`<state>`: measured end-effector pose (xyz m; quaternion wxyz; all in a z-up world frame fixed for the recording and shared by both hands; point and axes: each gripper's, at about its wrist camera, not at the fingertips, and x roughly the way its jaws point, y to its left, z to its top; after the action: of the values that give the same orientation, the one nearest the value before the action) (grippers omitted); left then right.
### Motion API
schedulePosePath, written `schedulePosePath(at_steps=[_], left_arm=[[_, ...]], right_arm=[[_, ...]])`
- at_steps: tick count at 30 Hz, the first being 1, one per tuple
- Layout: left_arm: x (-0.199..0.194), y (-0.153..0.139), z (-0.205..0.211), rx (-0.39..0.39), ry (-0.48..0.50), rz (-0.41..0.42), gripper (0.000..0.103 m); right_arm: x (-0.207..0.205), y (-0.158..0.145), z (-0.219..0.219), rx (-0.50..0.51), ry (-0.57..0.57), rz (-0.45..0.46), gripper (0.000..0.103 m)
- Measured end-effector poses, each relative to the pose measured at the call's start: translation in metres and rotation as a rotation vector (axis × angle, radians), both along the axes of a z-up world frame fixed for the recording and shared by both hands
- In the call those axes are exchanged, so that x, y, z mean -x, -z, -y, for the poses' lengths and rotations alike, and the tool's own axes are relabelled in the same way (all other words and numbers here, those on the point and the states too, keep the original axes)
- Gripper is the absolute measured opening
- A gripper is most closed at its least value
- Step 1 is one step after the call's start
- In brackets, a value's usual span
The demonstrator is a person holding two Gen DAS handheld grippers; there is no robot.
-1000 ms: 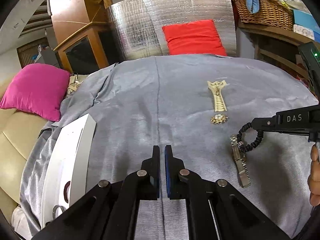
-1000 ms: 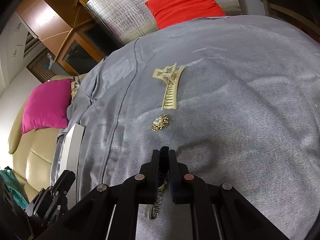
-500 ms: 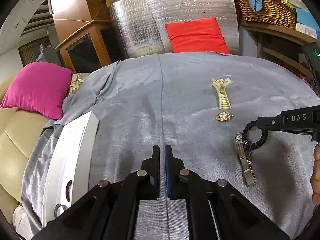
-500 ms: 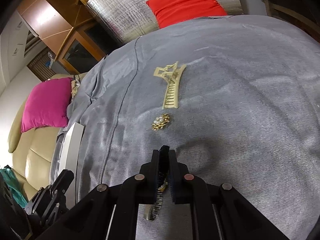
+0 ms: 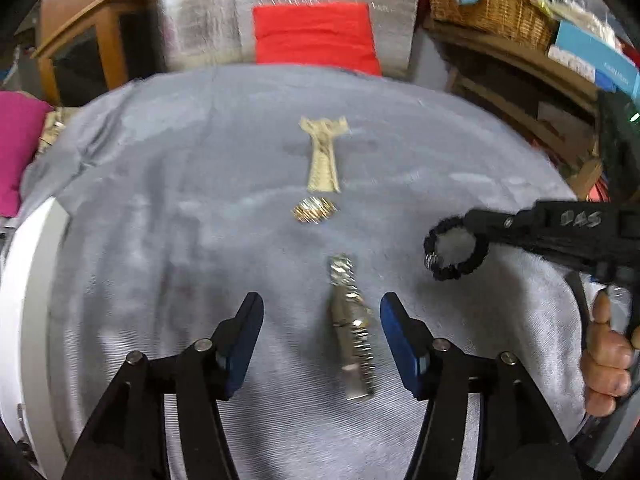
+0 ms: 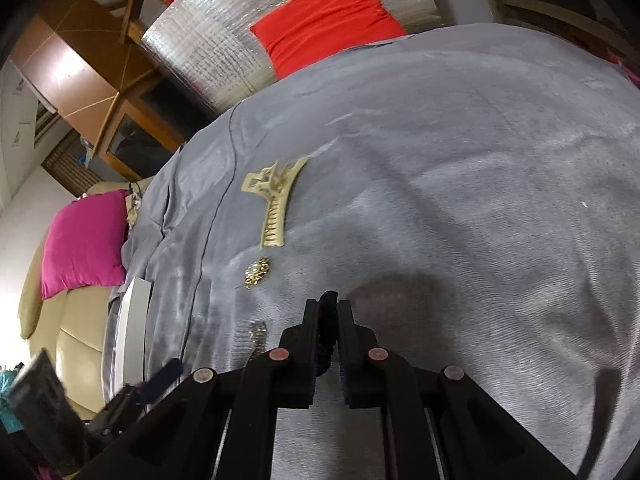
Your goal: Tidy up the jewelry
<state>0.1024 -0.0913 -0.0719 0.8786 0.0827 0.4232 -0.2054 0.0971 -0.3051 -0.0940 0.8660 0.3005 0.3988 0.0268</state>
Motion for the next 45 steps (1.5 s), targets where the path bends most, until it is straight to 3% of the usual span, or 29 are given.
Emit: schedulePosePath(at_steps=[7, 9, 10, 21, 22, 32, 35, 37, 39, 40, 41, 45], left_arm=[[-0.015, 0.028, 0.016, 0.015, -0.012, -0.112, 0.061], [-0.015, 0.029, 0.018, 0.001, -0.021, -0.087, 0.047], [-0.015, 0.029, 0.019, -0.003, -0.018, -0.078, 0.035], [-0.005, 0.016, 0.008, 0.016, 0.006, -0.055, 0.027], [-0.006, 0.013, 0.007, 0.022, 0.007, -0.052, 0.008], [-0.004, -0.005, -0.041, 0.048, -0.046, -0.014, 0.006], [-0.004, -0.003, -0.049, 0.100, -0.022, -0.067, 0.006], [-0.003, -0.003, -0.046, 0.108, -0.021, -0.077, 0.012], [-0.002, -0.004, -0.040, 0.135, -0.003, -0.081, 0.033], [-0.002, -0.006, -0.038, 0.142, 0.001, -0.078, 0.051], [-0.001, -0.007, -0.033, 0.146, 0.006, -0.068, 0.061], [0.002, -0.003, -0.005, 0.082, 0.044, -0.028, 0.063]], right_arm=[[0.004, -0.001, 0.013, -0.020, 0.001, 0.007, 0.010], [0.005, -0.001, 0.015, -0.024, 0.002, 0.007, 0.010], [0.005, -0.001, 0.016, -0.028, 0.002, 0.007, 0.010], [0.006, -0.008, 0.014, -0.032, -0.003, 0.024, 0.010], [0.005, -0.009, 0.012, -0.033, -0.008, 0.028, 0.010], [-0.004, -0.013, -0.025, -0.021, -0.059, 0.039, 0.010], [-0.004, -0.013, -0.035, -0.010, -0.063, 0.047, 0.010], [-0.004, -0.013, -0.039, -0.003, -0.066, 0.047, 0.010], [-0.003, -0.013, -0.039, 0.004, -0.061, 0.050, 0.010], [-0.003, -0.012, -0.037, 0.004, -0.057, 0.050, 0.010], [-0.003, -0.011, -0.035, 0.001, -0.051, 0.047, 0.010], [-0.003, -0.007, -0.027, -0.010, -0.040, 0.033, 0.010]])
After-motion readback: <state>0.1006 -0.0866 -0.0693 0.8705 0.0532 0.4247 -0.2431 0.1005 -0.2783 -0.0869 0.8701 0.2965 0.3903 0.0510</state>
